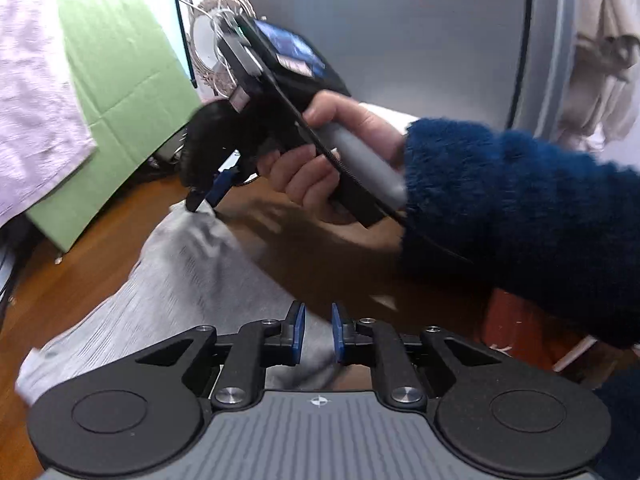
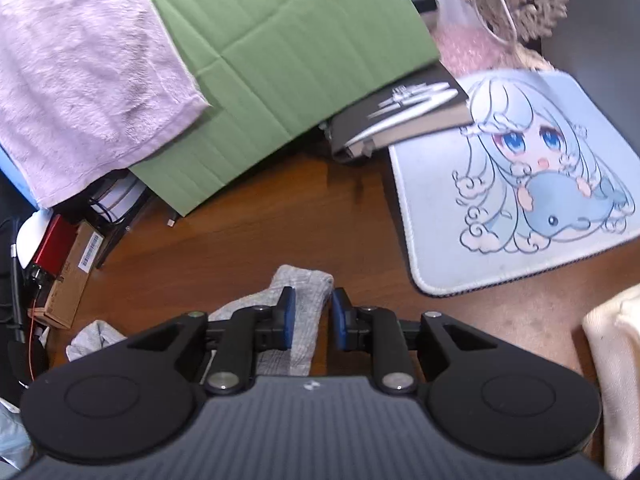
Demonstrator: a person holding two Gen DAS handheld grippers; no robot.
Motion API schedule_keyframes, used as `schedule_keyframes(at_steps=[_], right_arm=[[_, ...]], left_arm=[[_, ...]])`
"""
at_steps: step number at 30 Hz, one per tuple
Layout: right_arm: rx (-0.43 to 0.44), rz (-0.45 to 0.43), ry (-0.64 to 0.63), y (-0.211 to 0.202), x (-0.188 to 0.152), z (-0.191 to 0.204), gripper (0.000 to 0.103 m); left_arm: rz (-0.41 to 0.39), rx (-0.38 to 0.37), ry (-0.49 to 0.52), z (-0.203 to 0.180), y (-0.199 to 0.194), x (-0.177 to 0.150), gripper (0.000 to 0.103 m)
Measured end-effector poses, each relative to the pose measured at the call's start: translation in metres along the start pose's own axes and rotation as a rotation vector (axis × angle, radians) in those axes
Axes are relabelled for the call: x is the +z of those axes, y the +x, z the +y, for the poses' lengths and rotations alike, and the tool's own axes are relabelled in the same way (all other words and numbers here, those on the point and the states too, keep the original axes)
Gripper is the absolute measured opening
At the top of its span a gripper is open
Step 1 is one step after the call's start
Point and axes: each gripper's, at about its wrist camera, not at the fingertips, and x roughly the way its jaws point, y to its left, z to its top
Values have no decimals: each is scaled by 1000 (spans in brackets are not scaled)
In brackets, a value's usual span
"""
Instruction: Fold clothes
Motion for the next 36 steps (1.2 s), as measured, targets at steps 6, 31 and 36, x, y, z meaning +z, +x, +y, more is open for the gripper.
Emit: schedule_keyframes(at_steps=[6,31,36], right_arm=[[7,2,-16,0,-1,0,6],[89,-180,-222,-75,-47,37,22],[144,-109,-385,-87,-97,60,23]], left_arm=[[38,37,25,1,28,-7,11],[-129,90,-394,71,-73,-36,16],[-124,259,-600,127,-102,-75,19]])
